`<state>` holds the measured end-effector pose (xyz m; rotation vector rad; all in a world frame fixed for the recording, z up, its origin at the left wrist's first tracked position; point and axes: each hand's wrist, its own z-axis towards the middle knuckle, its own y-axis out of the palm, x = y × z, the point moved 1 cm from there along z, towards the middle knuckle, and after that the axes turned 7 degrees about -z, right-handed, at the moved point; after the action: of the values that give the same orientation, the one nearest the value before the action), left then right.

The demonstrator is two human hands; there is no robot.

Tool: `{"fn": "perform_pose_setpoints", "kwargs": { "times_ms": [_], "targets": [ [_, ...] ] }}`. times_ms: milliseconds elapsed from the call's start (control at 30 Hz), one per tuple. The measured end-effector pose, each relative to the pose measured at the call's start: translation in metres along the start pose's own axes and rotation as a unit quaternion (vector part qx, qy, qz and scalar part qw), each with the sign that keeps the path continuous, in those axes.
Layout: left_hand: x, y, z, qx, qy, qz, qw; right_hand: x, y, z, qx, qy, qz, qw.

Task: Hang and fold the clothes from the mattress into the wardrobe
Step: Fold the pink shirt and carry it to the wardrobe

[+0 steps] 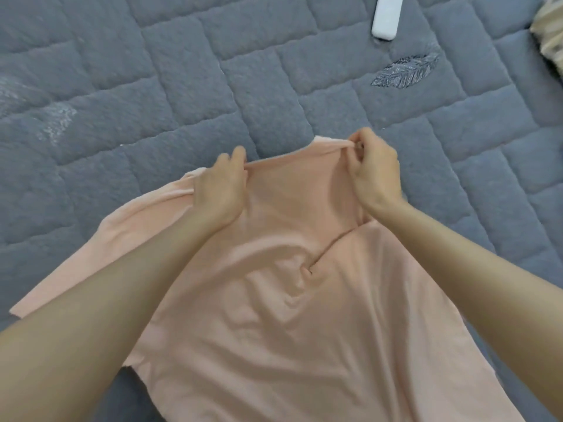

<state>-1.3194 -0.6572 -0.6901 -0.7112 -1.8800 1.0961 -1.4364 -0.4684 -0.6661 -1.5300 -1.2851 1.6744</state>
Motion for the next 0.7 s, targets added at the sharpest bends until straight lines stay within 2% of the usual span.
{"fn": "perform_pose_setpoints", "kwargs": {
  "times_ms": [67,167,233,300,367,433,467,533,567,633,700],
  "targets": [
    [0.001,-0.008,0.008,0.052,-0.056,-0.030,0.997,-0.014,0.007,0.016,0.008,-0.020,0.048,0.999],
    [0.002,-0.008,0.010,0.108,-0.110,-0.100,0.983,-0.021,0.018,0.022,-0.053,-0.066,0.087,0.993],
    [0.009,-0.002,0.004,0.150,-0.073,-0.119,0.979,-0.010,0.018,0.014,-0.068,-0.070,0.095,0.991],
    [0.027,0.009,-0.006,0.163,0.008,-0.104,0.981,0.010,0.011,0.002,-0.034,-0.050,0.062,0.996],
    [0.050,0.025,-0.017,0.120,0.085,-0.099,0.984,0.036,-0.004,-0.008,-0.005,-0.003,0.001,1.000],
    [0.077,0.040,-0.025,0.069,0.152,-0.105,0.980,0.071,-0.020,-0.016,-0.009,0.070,-0.076,0.995],
    [0.086,0.046,-0.026,0.043,0.174,-0.116,0.977,0.088,-0.023,-0.019,-0.028,0.110,-0.103,0.988],
    [0.109,0.059,-0.026,-0.015,0.199,-0.154,0.968,0.124,-0.031,-0.029,-0.094,0.176,-0.084,0.976],
    [0.122,0.065,-0.026,-0.040,0.203,-0.165,0.964,0.140,-0.034,-0.036,-0.130,0.181,-0.053,0.973],
    [0.142,0.077,-0.025,-0.067,0.195,-0.133,0.970,0.158,-0.043,-0.050,-0.169,0.123,-0.023,0.978],
    [0.152,0.083,-0.026,-0.068,0.183,-0.090,0.977,0.160,-0.054,-0.063,-0.155,0.048,-0.003,0.987]
  ]
}}
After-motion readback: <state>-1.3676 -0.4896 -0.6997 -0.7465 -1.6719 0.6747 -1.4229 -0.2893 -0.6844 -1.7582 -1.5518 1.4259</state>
